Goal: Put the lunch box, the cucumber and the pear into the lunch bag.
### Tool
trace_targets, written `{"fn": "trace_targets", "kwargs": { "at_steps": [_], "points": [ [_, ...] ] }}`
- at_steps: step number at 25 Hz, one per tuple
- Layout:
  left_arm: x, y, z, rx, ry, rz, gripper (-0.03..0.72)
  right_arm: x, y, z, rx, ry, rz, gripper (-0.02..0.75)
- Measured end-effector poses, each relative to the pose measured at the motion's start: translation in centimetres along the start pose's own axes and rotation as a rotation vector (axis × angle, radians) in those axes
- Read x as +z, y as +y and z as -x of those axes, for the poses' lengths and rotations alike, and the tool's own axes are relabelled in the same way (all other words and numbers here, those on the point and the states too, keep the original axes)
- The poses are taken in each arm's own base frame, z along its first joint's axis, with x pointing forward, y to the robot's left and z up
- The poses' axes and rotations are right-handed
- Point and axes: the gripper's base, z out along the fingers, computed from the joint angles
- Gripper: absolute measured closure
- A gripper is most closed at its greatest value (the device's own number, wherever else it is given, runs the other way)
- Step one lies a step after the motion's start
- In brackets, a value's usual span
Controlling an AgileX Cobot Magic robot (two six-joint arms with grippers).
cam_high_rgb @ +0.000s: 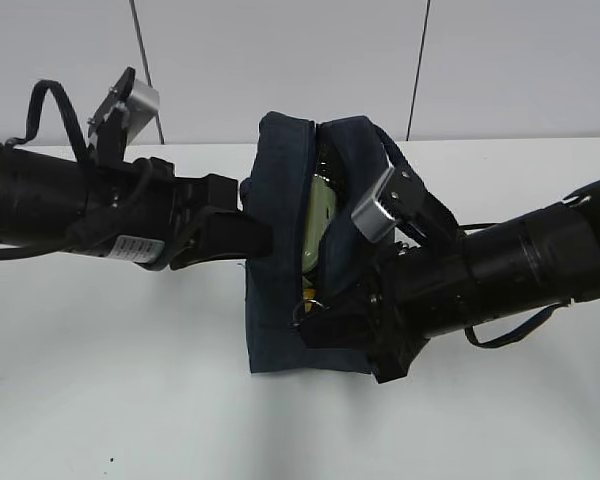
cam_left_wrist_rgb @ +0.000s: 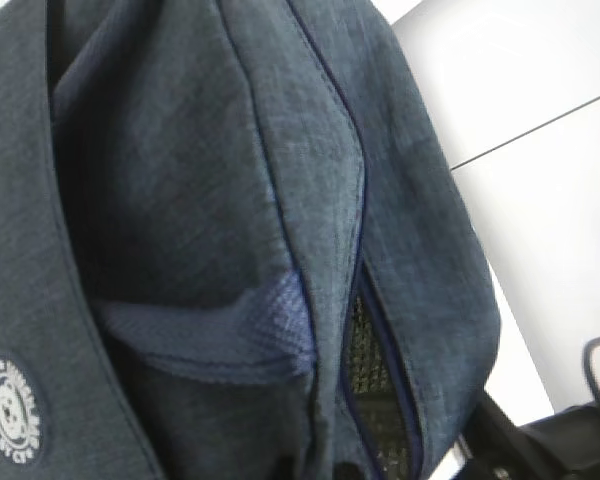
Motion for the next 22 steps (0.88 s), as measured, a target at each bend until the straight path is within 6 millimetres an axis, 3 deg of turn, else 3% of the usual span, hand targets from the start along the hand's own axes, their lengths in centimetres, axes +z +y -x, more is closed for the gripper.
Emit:
{"fn": "trace_targets", "kwargs": {
  "at_steps": [10, 22],
  "points": [
    [0.0, -0.1, -0.4, 0.089, 0.041, -0.008, 0.333, -2.1, 1.2, 1.9, -0.073, -0.023, -0.054, 0.732],
    [-0.1, 0.1, -1.0, 0.183, 0.115, 0.002, 0.305, -3.2, 1.8, 3.3, -0.086, -0.083, -0.095, 0.732]
  ]
}}
